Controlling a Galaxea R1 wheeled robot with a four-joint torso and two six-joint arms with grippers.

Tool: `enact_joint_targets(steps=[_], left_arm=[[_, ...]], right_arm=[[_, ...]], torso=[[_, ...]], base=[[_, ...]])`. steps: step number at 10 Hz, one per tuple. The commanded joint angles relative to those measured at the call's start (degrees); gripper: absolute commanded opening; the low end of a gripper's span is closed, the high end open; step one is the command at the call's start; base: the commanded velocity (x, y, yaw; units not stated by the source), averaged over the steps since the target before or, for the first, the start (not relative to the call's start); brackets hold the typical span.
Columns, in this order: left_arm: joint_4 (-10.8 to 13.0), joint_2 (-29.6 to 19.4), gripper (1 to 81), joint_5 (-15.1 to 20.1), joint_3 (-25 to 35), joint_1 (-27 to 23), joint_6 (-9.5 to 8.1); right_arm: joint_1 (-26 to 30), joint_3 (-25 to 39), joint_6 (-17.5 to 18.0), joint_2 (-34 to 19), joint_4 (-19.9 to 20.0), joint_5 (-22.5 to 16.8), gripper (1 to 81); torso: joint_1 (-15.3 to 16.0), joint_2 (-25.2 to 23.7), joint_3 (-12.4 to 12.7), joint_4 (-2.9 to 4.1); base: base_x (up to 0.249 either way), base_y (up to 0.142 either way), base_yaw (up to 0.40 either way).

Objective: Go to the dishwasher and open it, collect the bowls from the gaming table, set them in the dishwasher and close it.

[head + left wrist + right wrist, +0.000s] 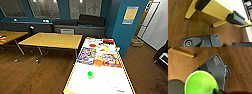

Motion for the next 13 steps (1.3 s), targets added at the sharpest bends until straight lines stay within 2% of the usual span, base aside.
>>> enact_joint_targets(steps=[1,3,5,6,8,11,13], left_arm=[[-0.9,-5.7,81.1,14.8,6.6,-17.8,-5.72],[-0.8,-4.4,81.1,21.1,6.9,-26.0,-9.66],[-0.8,-2.1,81.1,26.4,6.6,-32.8,-12.49],[-0.8,-0.9,81.1,27.6,6.6,-35.4,-14.07],[-0.7,1.7,81.1,29.0,6.5,-40.5,-18.35],[-0.8,4.0,81.1,27.0,1.7,-45.8,-25.67],[-0.7,8.6,81.1,27.0,-3.3,-47.8,-29.88]], right_arm=[[1.7,1.3,-0.1,-2.8,-1.2,-3.0,1.0],[2.7,1.5,-0.1,-2.1,-0.9,-3.0,1.0],[3.0,1.9,-0.1,-2.3,-0.9,-3.0,1.0],[3.2,2.0,-0.1,-2.4,-0.9,-3.0,1.0],[3.5,1.9,0.0,-2.6,-0.9,-3.0,1.0],[4.4,1.9,-0.1,-2.9,-0.8,-3.0,1.0],[5.3,2.0,0.1,-2.8,-0.6,-3.4,1.0]], torso=[[0.0,0.0,-1.9,0.0],[0.0,0.0,-4.5,0.0],[0.0,0.0,-7.8,0.0],[0.0,0.0,-5.2,0.0],[0.0,0.0,-6.3,0.0],[0.1,0.0,-6.3,0.0],[0.1,0.0,-6.3,0.0]], base=[[0.0,0.0,0.0],[0.0,0.0,0.0],[0.0,0.0,0.0],[0.0,0.0,0.0],[0.0,0.0,0.0],[0.0,0.0,0.0],[0.0,0.0,0.0]])
